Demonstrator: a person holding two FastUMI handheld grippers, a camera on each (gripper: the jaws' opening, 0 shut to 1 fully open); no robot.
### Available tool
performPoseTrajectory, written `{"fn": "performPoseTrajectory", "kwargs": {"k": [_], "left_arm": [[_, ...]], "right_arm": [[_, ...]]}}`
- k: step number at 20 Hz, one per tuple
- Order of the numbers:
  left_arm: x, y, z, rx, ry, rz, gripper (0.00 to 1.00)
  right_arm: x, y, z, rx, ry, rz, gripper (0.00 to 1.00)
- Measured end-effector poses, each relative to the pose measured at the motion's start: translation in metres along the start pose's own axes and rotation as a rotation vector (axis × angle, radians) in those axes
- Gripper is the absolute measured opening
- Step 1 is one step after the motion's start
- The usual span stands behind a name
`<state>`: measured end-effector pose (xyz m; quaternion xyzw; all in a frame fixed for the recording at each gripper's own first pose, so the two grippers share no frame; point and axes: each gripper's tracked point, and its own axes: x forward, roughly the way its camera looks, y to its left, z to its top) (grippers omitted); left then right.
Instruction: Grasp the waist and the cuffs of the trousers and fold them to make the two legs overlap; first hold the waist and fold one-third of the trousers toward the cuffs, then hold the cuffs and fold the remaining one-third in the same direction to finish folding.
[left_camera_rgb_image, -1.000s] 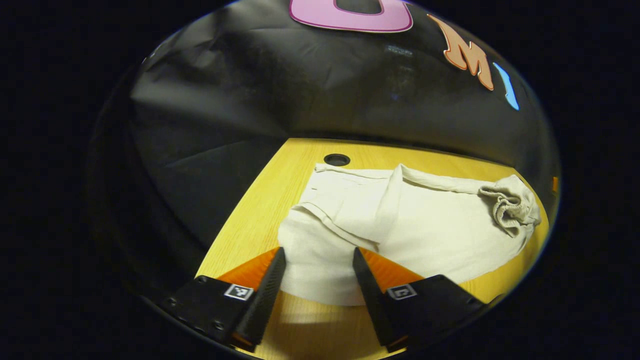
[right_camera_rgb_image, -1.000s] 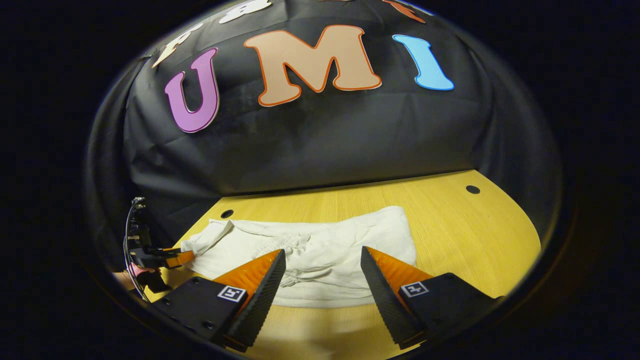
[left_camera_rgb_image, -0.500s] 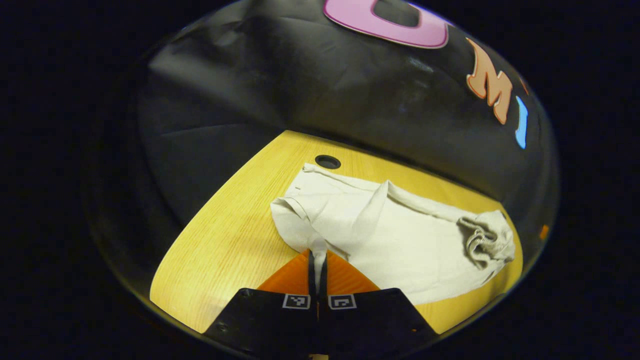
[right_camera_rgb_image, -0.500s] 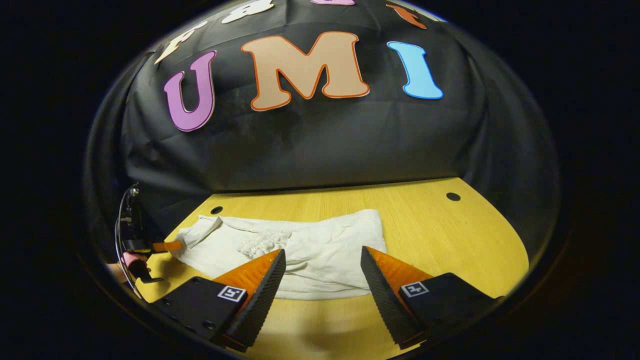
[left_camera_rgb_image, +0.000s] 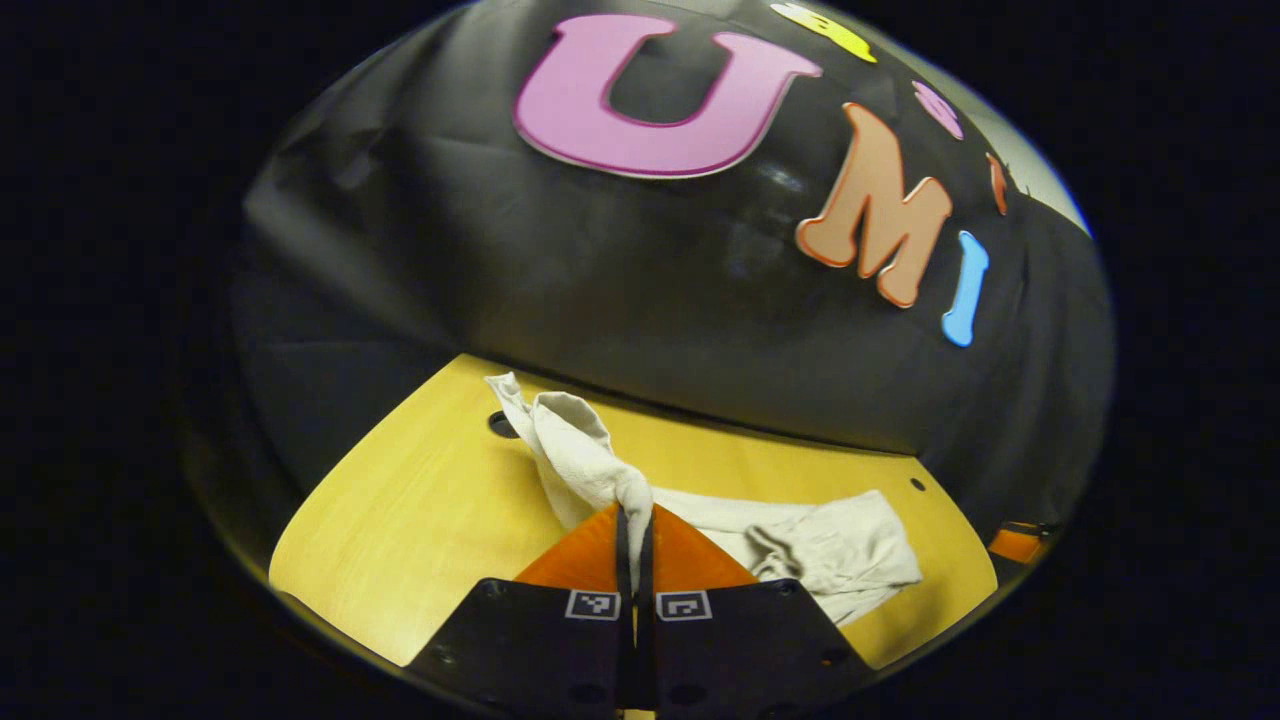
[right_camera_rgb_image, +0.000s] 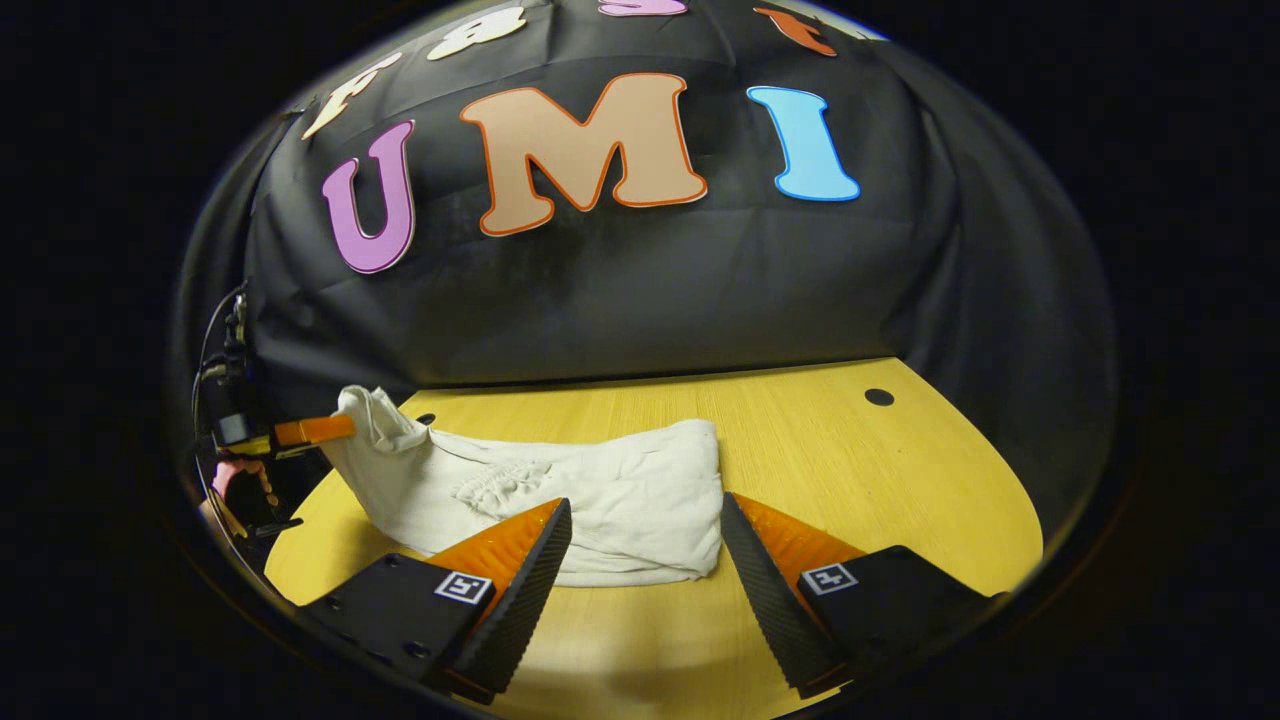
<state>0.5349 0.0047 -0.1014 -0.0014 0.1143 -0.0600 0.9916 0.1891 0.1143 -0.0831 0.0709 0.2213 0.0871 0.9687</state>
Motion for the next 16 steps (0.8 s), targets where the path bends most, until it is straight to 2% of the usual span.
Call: {"fn": "performPoseTrajectory", "kwargs": {"k": [6,9,13,16], "left_arm": [[0.010,-0.133,0.023,0.082,-0.043,-0.145,0.00],[0.019,-0.202,0.013,0.158,-0.034,-0.221,0.00],[0.037,-0.262,-0.045,0.219,0.046,-0.280,0.00],[0.055,-0.278,-0.105,0.256,0.127,-0.263,0.01]], "right_arm": [[-0.006,-0.039,-0.005,-0.034,0.028,0.019,0.97],[-0.006,-0.061,-0.007,-0.028,0.036,0.019,0.97],[-0.008,-0.091,-0.007,-0.017,0.031,0.007,0.97],[-0.011,-0.110,-0.012,-0.034,0.039,-0.006,0.96]]}}
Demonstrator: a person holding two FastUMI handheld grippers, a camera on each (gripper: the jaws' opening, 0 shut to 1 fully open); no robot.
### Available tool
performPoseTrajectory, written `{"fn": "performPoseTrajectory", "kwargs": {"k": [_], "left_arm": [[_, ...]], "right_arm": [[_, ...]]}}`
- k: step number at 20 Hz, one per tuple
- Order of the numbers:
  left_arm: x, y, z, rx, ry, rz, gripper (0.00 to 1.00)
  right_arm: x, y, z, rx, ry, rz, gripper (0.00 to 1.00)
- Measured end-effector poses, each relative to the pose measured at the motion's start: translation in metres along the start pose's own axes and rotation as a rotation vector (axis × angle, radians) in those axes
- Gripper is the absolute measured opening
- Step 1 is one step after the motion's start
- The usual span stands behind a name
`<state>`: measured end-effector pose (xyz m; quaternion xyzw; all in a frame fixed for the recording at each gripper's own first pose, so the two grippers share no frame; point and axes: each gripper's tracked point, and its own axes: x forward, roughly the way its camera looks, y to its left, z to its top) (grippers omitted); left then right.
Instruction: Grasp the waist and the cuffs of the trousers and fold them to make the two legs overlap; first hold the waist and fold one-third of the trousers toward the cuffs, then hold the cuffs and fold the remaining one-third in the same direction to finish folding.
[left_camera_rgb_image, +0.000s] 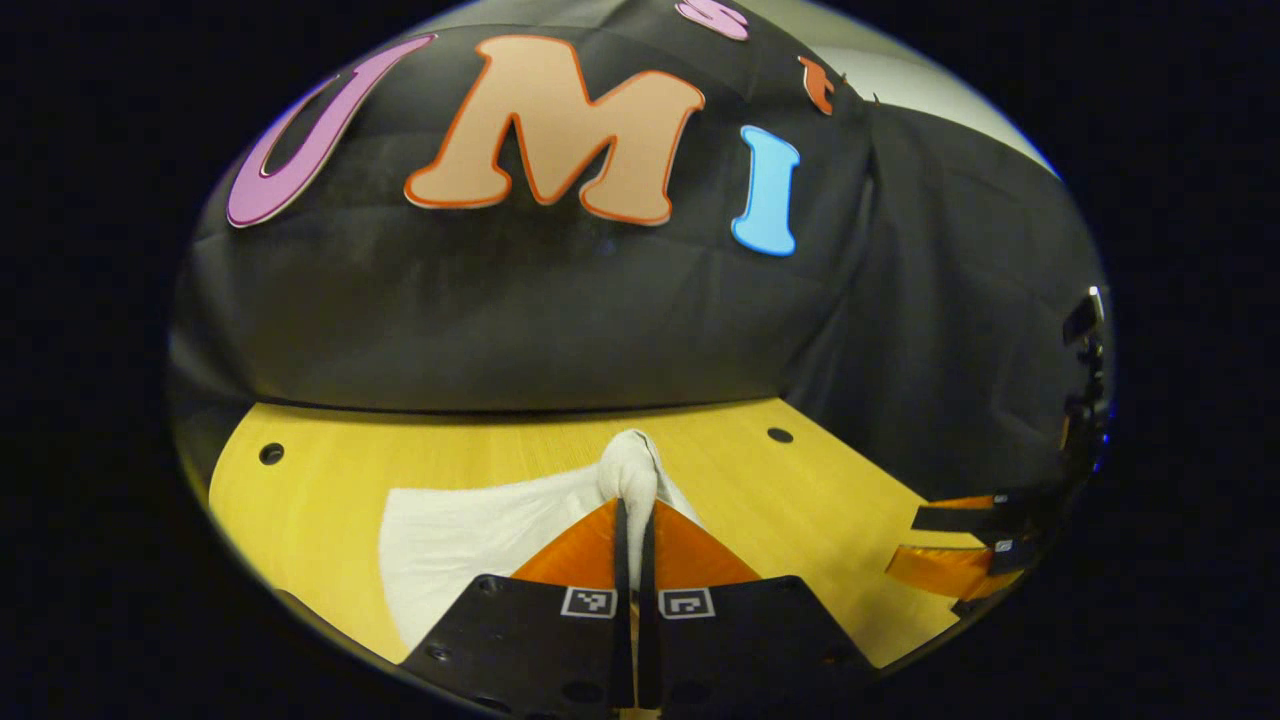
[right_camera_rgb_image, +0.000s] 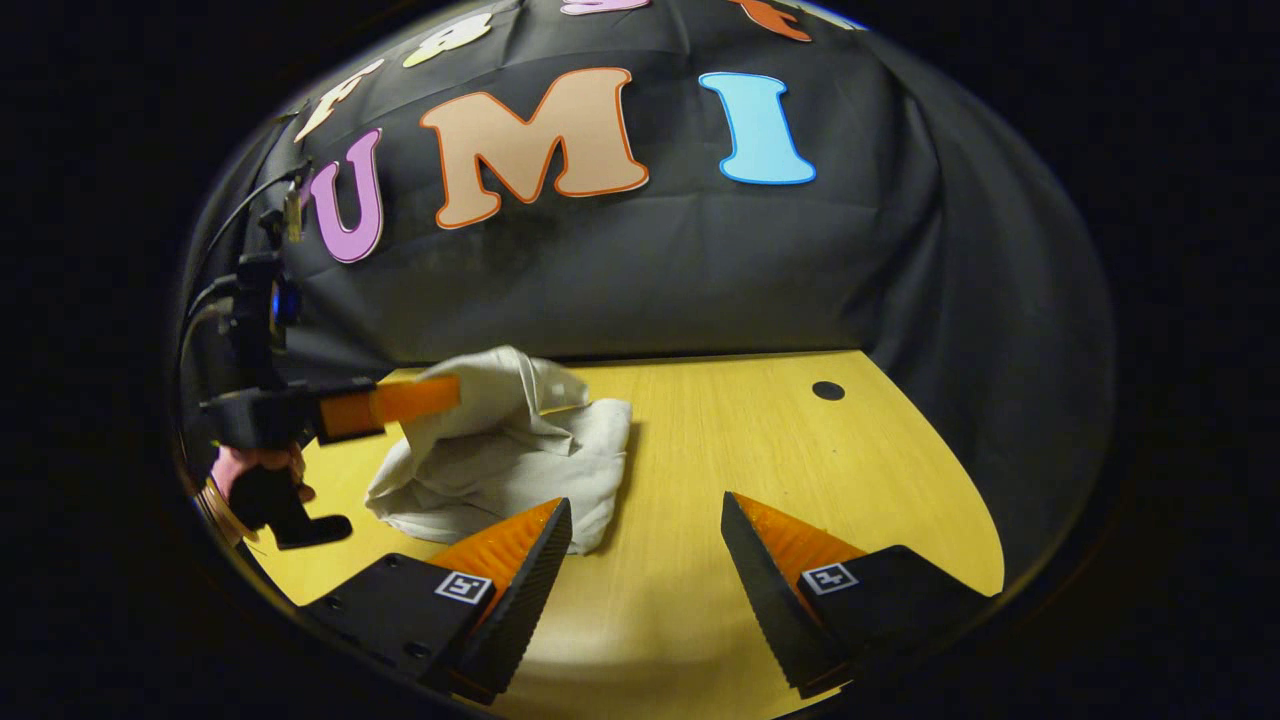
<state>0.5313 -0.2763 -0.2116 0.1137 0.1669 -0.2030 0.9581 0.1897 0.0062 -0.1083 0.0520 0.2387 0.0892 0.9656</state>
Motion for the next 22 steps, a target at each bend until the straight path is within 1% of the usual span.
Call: {"fn": "performPoseTrajectory", "kwargs": {"k": [2,4,5,6,7,8,9,10,11,14,16,17,18,20,22], "left_arm": [[0.013,-0.012,-0.034,0.018,0.052,0.001,0.06],[0.023,-0.016,-0.055,0.002,0.092,0.007,0.12],[0.026,-0.025,-0.063,-0.026,0.107,-0.018,0.29],[0.029,-0.035,-0.068,-0.054,0.118,-0.034,0.36],[0.029,-0.041,-0.071,-0.070,0.126,-0.038,0.70],[0.028,-0.039,-0.071,-0.062,0.129,-0.014,0.84],[0.025,-0.038,-0.071,-0.041,0.127,0.008,0.99],[0.019,-0.036,-0.066,-0.025,0.117,0.031,0.99],[0.009,-0.035,-0.060,-0.017,0.112,0.036,0.95],[-0.036,-0.024,-0.039,-0.012,0.075,0.075,0.95],[-0.070,-0.005,-0.031,-0.002,0.051,0.125,0.95],[-0.084,0.006,-0.027,0.008,0.041,0.156,0.99],[-0.098,0.017,-0.024,0.016,0.030,0.178,0.95],[-0.119,0.037,-0.019,0.029,0.015,0.225,0.94],[-0.138,0.050,-0.017,0.019,0.003,0.256,0.94]], "right_arm": [[-0.004,-0.008,-0.005,-0.002,0.008,0.000,0.97],[-0.006,-0.010,-0.009,-0.002,0.019,0.004,0.97],[-0.007,-0.010,-0.009,-0.002,0.018,0.010,0.97],[-0.008,-0.009,-0.008,-0.001,0.016,0.014,0.92],[-0.008,-0.007,-0.007,0.003,0.013,0.021,0.96],[-0.008,-0.002,-0.007,0.008,0.012,0.030,0.92],[-0.010,0.002,-0.004,0.015,0.006,0.041,0.92],[-0.012,0.007,-0.003,0.023,0.000,0.051,0.96],[-0.015,0.012,0.000,0.033,-0.004,0.064,0.96],[-0.023,0.027,0.003,0.048,-0.020,0.086,0.96],[-0.031,0.037,0.006,0.055,-0.038,0.094,0.96],[-0.035,0.041,0.007,0.053,-0.046,0.094,0.96],[-0.037,0.045,0.006,0.049,-0.053,0.092,0.96],[-0.044,0.055,0.009,0.048,-0.071,0.092,0.96],[-0.050,0.062,0.013,0.059,-0.092,0.088,0.96]]}}
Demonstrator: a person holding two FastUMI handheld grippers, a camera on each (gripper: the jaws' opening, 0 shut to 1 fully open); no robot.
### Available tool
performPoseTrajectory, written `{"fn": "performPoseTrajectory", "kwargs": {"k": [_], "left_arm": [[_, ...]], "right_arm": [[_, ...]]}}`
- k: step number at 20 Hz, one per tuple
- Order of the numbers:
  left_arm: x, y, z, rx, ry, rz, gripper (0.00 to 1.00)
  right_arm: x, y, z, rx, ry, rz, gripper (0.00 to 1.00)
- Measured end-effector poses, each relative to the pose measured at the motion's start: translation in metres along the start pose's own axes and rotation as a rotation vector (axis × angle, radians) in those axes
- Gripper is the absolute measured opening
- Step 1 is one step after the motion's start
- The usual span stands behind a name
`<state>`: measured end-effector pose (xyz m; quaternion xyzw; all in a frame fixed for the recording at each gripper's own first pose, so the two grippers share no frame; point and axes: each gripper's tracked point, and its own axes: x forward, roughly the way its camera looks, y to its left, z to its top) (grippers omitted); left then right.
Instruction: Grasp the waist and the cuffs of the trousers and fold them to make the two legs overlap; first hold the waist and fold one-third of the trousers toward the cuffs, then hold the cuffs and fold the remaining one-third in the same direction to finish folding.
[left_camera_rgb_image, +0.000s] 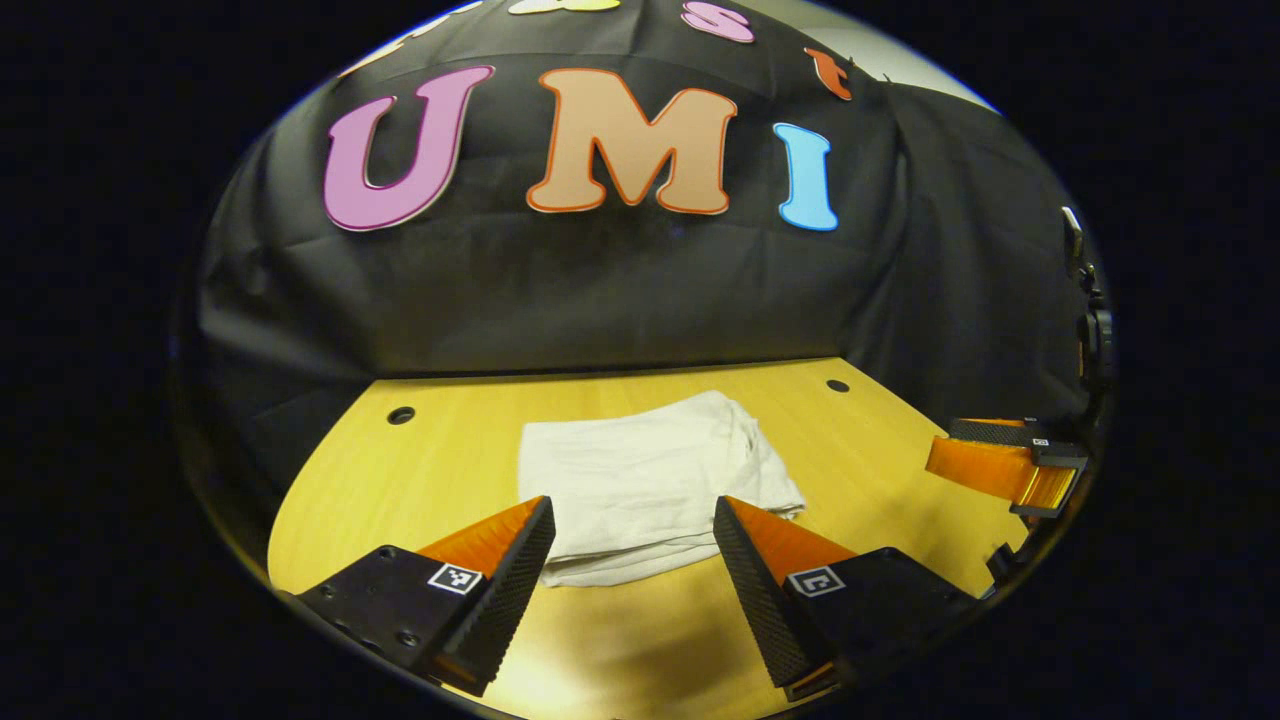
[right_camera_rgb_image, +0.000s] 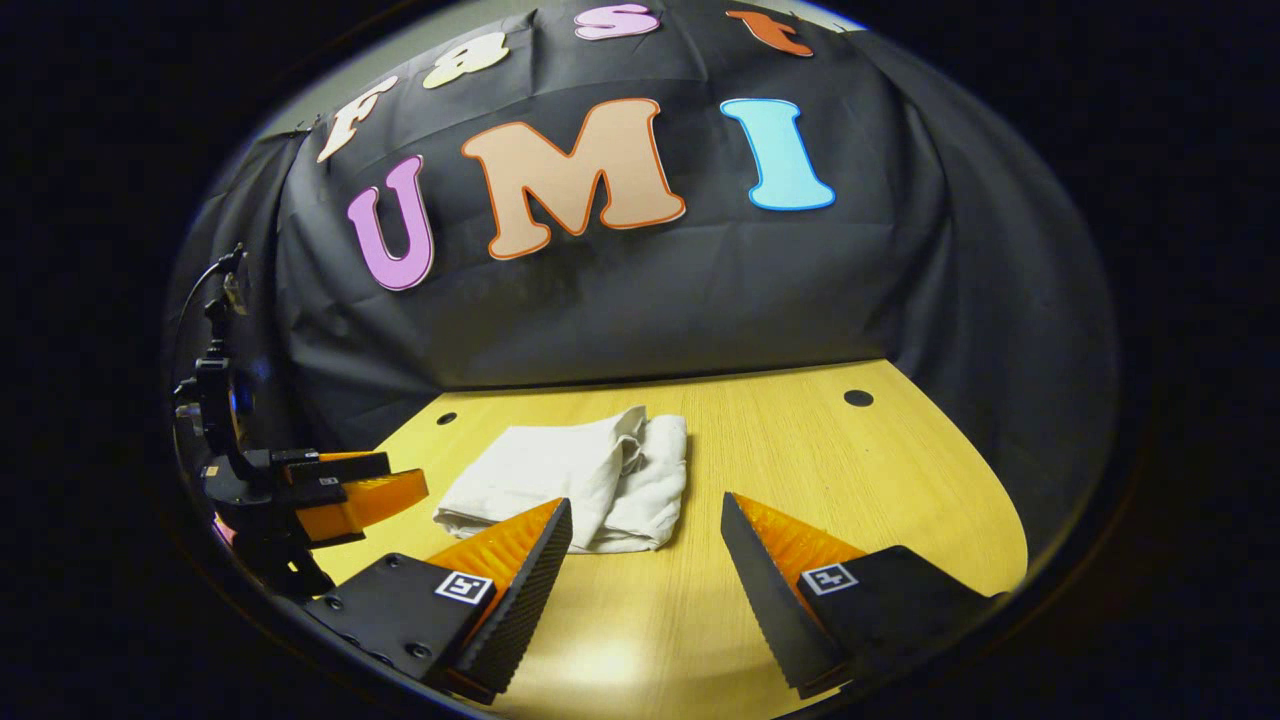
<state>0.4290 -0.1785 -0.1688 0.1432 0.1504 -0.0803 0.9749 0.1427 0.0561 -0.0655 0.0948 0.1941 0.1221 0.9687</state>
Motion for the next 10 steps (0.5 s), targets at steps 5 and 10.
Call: {"fn": "performPoseTrajectory", "kwargs": {"k": [5,10], "left_arm": [[-0.012,0.012,-0.005,-0.064,0.003,0.005,0.95],[-0.019,-0.002,-0.010,-0.077,0.026,-0.071,0.94]], "right_arm": [[-0.019,0.020,0.006,0.057,-0.055,0.002,0.96],[-0.035,0.023,0.001,0.041,-0.065,-0.029,0.91]]}}
